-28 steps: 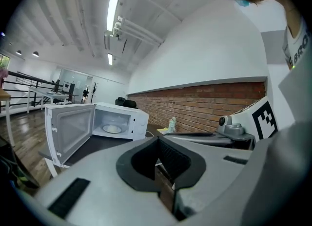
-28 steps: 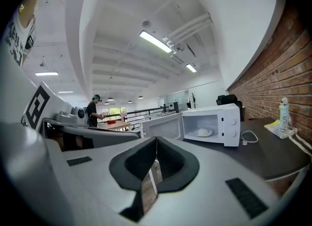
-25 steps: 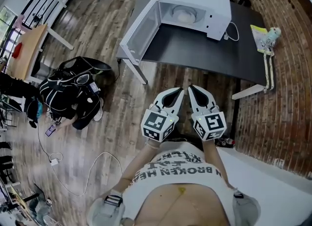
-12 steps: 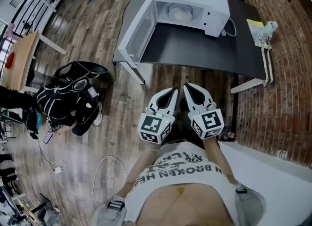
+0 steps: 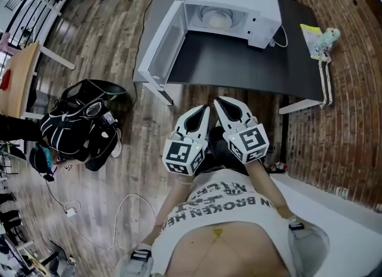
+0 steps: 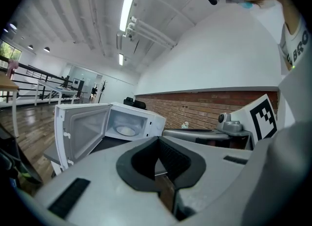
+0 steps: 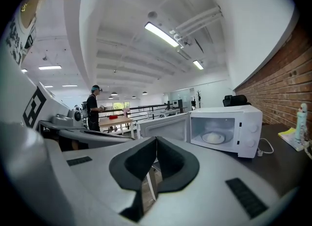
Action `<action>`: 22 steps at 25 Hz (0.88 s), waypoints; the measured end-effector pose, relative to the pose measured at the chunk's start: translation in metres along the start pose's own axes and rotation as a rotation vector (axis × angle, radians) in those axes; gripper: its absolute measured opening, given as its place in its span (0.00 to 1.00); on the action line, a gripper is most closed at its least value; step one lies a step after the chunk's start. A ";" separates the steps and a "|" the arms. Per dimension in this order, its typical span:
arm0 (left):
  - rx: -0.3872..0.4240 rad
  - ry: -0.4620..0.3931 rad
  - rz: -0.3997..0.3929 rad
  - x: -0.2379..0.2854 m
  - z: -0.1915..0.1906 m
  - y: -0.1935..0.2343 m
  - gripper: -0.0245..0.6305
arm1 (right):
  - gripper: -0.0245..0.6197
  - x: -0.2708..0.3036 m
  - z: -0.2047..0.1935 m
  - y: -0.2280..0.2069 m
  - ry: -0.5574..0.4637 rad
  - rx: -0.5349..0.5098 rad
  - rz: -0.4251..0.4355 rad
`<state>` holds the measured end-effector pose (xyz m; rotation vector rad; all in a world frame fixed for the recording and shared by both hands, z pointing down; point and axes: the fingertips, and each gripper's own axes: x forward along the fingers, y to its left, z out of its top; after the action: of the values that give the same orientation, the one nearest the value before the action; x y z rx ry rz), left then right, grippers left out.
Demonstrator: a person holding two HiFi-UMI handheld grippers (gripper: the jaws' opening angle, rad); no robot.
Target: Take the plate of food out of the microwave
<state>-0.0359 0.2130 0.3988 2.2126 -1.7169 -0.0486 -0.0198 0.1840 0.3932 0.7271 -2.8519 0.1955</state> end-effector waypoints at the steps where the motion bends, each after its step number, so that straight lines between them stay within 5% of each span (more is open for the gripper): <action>1: 0.004 0.001 -0.001 0.005 0.003 0.003 0.05 | 0.05 0.005 0.002 -0.004 -0.004 0.001 0.001; 22: 0.035 0.022 0.044 0.138 0.049 0.028 0.05 | 0.05 0.071 0.035 -0.126 -0.048 0.145 0.070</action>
<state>-0.0362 0.0641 0.3852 2.1906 -1.7675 0.0159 -0.0251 0.0351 0.3851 0.6679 -2.9350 0.4046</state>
